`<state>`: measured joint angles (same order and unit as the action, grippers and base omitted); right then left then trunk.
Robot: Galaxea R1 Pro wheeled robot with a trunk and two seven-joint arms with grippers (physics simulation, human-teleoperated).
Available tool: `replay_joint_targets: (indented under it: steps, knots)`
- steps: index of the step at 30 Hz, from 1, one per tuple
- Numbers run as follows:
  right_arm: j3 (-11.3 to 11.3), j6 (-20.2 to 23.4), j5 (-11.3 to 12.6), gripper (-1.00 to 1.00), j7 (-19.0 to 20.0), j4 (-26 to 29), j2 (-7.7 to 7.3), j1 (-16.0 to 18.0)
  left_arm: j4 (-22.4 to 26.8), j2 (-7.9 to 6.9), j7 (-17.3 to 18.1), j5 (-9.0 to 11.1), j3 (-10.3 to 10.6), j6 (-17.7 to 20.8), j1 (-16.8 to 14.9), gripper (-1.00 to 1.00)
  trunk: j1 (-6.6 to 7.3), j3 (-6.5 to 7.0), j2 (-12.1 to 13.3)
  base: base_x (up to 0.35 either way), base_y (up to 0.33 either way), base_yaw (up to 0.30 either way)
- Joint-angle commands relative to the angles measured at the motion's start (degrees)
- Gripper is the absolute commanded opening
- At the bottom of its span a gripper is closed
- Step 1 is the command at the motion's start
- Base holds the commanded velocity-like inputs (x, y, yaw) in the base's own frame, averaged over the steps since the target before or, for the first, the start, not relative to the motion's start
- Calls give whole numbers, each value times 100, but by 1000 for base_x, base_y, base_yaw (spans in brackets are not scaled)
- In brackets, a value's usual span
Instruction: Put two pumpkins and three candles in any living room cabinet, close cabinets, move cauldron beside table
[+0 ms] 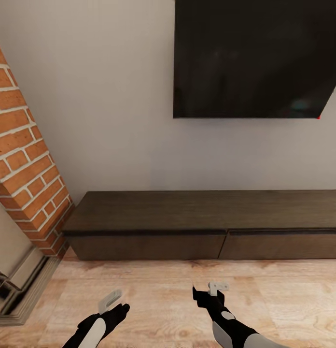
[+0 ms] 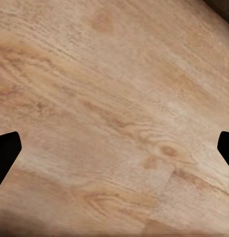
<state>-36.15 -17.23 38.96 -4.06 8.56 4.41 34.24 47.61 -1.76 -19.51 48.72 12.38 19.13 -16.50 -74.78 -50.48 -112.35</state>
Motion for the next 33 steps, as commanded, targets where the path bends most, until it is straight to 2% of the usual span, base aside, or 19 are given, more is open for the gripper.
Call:
replay_joint_targets:
  steps: [1, 10, 27, 33]
  knots:
    - [-47, -11, 34, 100, -34, -2, 0, 4, 11, -8, -53, 56, 27, 3, -3, 100, 24, 13, 39, -69, 0, 0]
    - [-39, 476, 41, 100, -15, 2, 1, 4, 11, -1, -61, 58, 27, -4, -3, 100, 222, 124, 400, -14, 0, 0]
    - [-27, 496, 31, 100, -45, 6, 3, 4, 9, 17, -59, 63, 36, -6, -3, 100, 595, 389, 1082, 0, 0, 0]
    - [-32, 512, 36, 100, -40, 6, 4, 4, -215, 31, -53, 51, 18, -21, -3, 100, 727, 497, 1323, 0, 0, 0]
